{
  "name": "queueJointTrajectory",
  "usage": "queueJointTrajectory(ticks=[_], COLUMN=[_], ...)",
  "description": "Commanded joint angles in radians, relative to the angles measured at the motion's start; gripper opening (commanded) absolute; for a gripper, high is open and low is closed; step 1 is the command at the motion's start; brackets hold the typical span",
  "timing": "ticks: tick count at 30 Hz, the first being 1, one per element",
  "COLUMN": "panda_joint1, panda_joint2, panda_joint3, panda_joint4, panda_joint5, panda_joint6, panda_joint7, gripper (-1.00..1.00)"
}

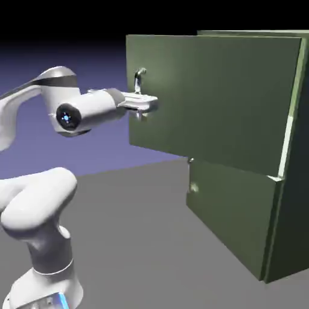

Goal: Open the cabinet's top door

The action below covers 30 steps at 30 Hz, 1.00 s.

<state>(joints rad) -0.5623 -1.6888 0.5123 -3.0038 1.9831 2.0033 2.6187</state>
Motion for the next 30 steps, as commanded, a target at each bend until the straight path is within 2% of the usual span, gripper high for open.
queueJointTrajectory(ticks=[1,3,8,14,22,30], panda_joint1=[0.005,0.005,-0.169,-0.211,-0.223,-0.142], panda_joint2=[-0.001,-0.003,-0.068,0.005,0.2,0.485], panda_joint3=[-0.036,-0.109,-0.149,-0.36,-0.65,-0.922], panda_joint4=[-0.01,-0.026,-0.05,-0.055,0.005,0.161], panda_joint5=[-0.03,-0.089,-0.085,-0.263,-0.541,-0.824], panda_joint6=[-0.019,-0.061,-0.272,-0.407,-0.572,-0.742], panda_joint7=[-0.008,-0.022,0.009,-0.067,-0.203,-0.358], gripper=[-1.0,-1.0,-1.0,-1.0,-1.0,-1.0])
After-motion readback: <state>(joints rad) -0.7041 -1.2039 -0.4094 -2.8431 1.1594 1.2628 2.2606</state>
